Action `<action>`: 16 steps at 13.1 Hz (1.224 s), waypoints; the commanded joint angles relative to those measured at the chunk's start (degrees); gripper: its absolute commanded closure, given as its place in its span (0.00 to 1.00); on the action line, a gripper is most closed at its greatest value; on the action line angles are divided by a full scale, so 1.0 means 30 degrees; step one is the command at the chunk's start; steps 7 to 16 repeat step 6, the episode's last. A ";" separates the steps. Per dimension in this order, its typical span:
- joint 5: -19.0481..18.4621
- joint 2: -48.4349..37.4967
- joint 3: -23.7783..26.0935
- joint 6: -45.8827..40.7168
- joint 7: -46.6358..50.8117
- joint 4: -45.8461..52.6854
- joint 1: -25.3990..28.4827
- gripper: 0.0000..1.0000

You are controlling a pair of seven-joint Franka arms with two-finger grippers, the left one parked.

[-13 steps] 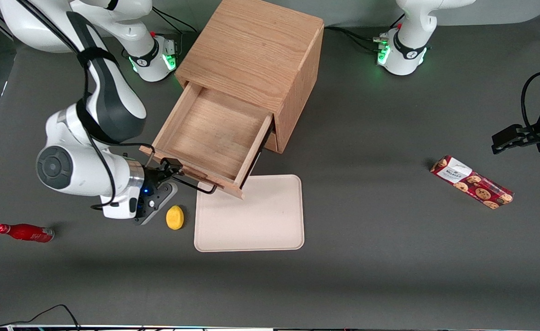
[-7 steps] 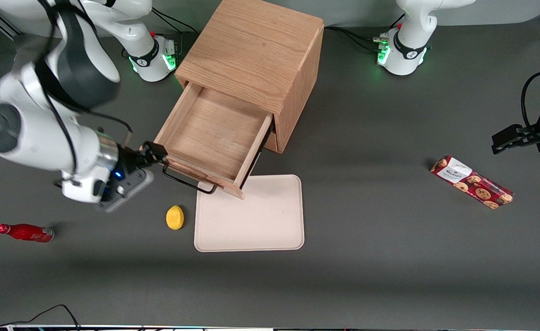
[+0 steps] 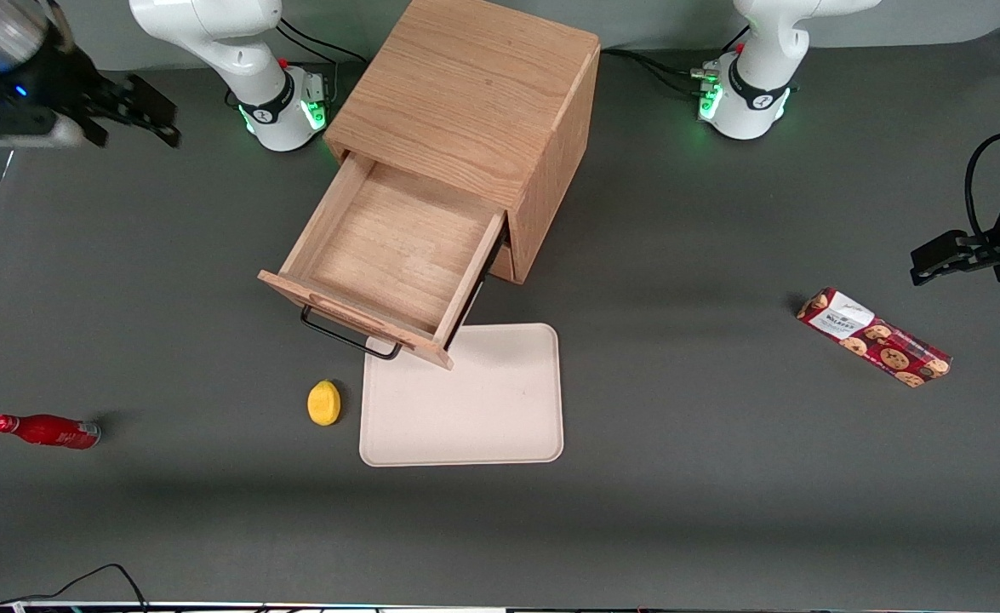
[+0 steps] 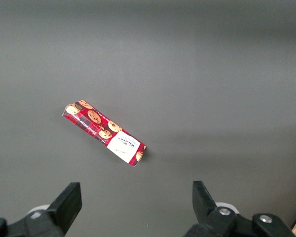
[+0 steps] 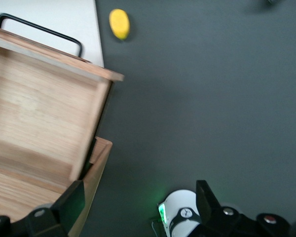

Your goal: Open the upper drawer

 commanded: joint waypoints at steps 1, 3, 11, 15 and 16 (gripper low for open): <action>-0.0506 -0.1717 -0.1046 0.0350 0.0181 -0.1808 0.0000 0.00; -0.1180 -0.1135 -0.0988 0.0349 0.0498 -0.0818 0.0175 0.00; -0.1241 0.0388 -0.1076 -0.0383 0.0472 0.1088 0.0030 0.00; -0.1241 0.0388 -0.1076 -0.0383 0.0472 0.1088 0.0030 0.00; -0.1241 0.0388 -0.1076 -0.0383 0.0472 0.1088 0.0030 0.00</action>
